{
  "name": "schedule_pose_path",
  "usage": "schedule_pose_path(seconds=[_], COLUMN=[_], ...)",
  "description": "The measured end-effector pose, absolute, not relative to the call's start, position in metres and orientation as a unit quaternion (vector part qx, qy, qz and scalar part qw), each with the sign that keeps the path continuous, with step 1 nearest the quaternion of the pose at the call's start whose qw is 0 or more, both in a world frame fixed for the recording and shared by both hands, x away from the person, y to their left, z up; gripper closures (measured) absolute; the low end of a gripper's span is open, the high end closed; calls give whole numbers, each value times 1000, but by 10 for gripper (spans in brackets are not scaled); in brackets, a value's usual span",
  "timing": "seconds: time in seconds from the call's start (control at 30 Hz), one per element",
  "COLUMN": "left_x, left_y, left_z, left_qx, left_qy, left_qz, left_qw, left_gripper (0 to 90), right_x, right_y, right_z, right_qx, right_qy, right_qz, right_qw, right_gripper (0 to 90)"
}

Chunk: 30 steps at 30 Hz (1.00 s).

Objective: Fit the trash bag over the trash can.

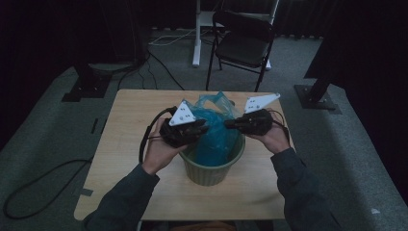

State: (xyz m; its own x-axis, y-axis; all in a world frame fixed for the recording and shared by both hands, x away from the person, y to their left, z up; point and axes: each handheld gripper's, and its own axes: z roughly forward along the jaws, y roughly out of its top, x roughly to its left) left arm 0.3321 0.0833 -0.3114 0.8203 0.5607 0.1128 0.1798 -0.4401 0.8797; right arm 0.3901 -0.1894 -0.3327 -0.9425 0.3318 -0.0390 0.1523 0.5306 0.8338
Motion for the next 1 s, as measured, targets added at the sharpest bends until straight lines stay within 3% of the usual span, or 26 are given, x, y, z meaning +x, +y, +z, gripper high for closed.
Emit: schedule_pose_path(seconds=[0.17, 0.37, 0.6, 1.0], left_x=[344, 353, 364, 390], left_y=[100, 113, 100, 77], left_z=[-312, -330, -339, -338], left_qx=[823, 822, 835, 841], left_qy=[265, 292, 290, 251], left_qz=[202, 170, 165, 191], left_qw=[461, 459, 437, 439], left_gripper=[674, 643, 604, 385], right_x=[387, 386, 388, 388], right_y=[-196, -200, -202, -203], right_z=[-331, -327, -326, -324], right_qx=[143, 150, 154, 148], right_qy=[864, 859, 854, 850], right_qz=[471, 475, 482, 493], right_qw=[105, 117, 121, 113], right_gripper=[900, 899, 899, 899])
